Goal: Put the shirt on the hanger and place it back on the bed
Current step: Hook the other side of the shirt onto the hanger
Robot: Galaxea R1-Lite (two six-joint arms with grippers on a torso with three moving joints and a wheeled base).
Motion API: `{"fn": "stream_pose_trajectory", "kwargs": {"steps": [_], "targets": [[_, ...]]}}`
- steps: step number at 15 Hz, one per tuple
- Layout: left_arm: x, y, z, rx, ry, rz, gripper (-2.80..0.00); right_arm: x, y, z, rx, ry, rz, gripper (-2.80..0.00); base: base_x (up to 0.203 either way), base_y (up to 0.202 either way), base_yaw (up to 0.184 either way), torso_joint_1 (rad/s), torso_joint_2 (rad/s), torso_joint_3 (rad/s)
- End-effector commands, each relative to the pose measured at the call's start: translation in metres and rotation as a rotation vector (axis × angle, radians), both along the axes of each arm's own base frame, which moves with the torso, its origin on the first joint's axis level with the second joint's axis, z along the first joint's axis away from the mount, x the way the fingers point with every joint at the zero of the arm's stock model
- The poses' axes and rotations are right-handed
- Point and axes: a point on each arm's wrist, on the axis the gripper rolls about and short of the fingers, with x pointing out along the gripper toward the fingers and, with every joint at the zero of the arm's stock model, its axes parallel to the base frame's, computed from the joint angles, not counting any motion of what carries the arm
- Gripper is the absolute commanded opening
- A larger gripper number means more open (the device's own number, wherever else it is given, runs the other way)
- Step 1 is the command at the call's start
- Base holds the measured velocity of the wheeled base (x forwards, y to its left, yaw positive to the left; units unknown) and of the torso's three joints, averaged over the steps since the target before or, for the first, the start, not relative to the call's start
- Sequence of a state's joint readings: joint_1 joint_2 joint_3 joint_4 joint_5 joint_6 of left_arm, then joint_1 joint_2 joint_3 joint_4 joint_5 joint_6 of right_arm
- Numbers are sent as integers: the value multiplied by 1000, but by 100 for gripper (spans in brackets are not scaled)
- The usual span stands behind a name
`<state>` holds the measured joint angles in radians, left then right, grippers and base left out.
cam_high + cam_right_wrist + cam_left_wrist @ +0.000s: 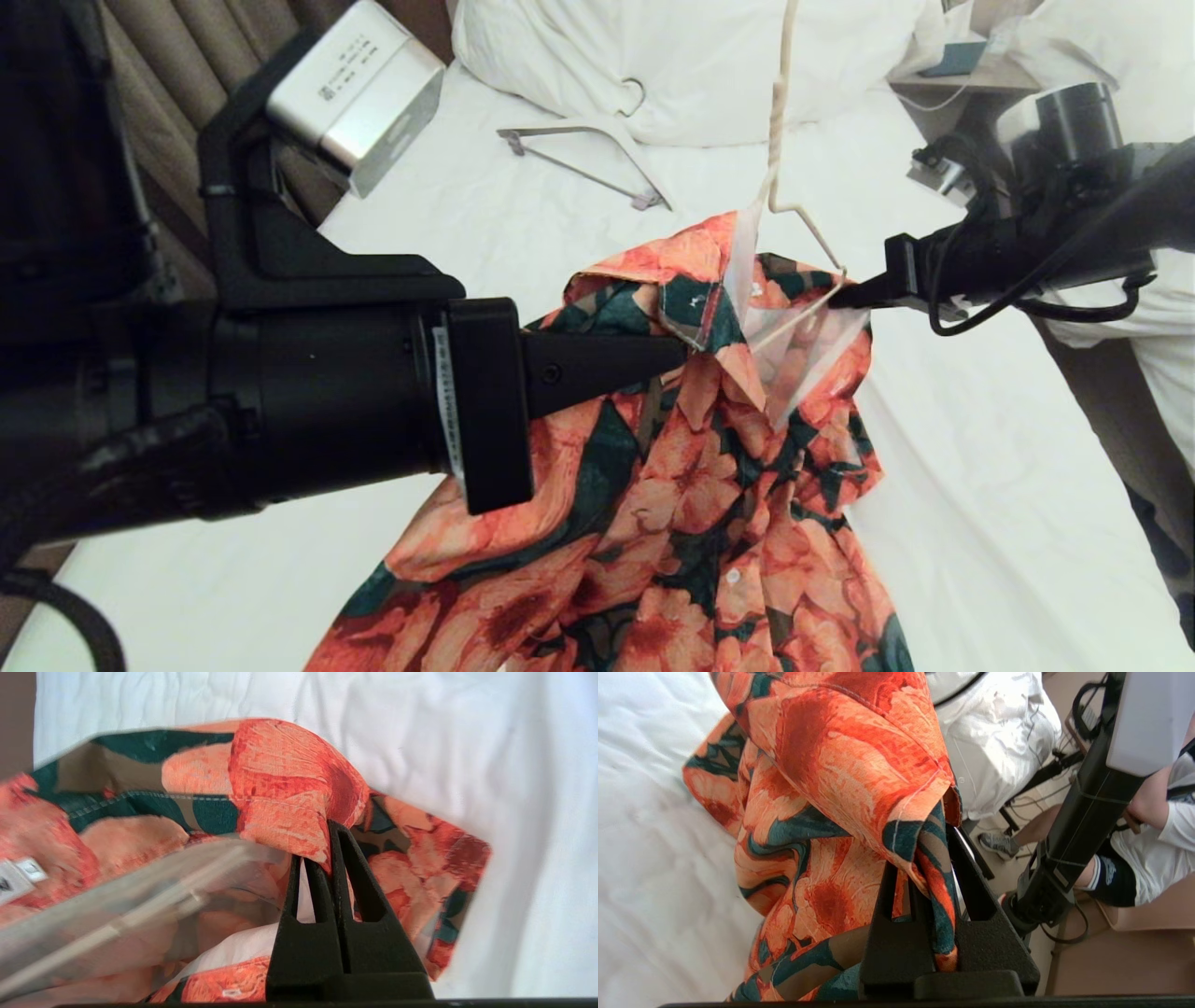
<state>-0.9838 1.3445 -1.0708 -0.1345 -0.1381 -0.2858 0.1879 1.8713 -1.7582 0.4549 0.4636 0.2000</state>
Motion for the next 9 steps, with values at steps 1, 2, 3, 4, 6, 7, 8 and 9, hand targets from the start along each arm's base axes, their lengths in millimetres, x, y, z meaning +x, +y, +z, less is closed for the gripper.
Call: {"fn": "stream_pose_trajectory", "kwargs": {"steps": [1,2,3,4,6,7,8,9], "targets": [[3,-6,-5,19,14,-5,-280,-2,-4,4,4,-9,-10,-280,0,0,0,0,0,0],[3,-7,-6,22,18,-7,-280,-2,-6,5,4,-14,-16,-280,0,0,0,0,0,0],[2,-8,-7,26,20,-11,-280,-2,-9,7,5,-18,-23,-280,0,0,0,0,0,0],[2,-8,-7,27,19,-13,-280,-3,-10,8,5,-22,-25,-280,0,0,0,0,0,0],[2,-9,-8,27,18,-10,-280,-7,-12,12,5,-19,-29,-280,0,0,0,0,0,0],[3,-10,-8,28,20,-11,-280,-9,-12,14,6,-24,-28,-280,0,0,0,0,0,0],[3,-10,-9,32,22,-13,-280,-11,-12,17,7,-33,-27,-280,0,0,0,0,0,0],[2,-11,-9,32,22,-17,-280,-15,-12,22,10,-47,-25,-280,0,0,0,0,0,0]]}}
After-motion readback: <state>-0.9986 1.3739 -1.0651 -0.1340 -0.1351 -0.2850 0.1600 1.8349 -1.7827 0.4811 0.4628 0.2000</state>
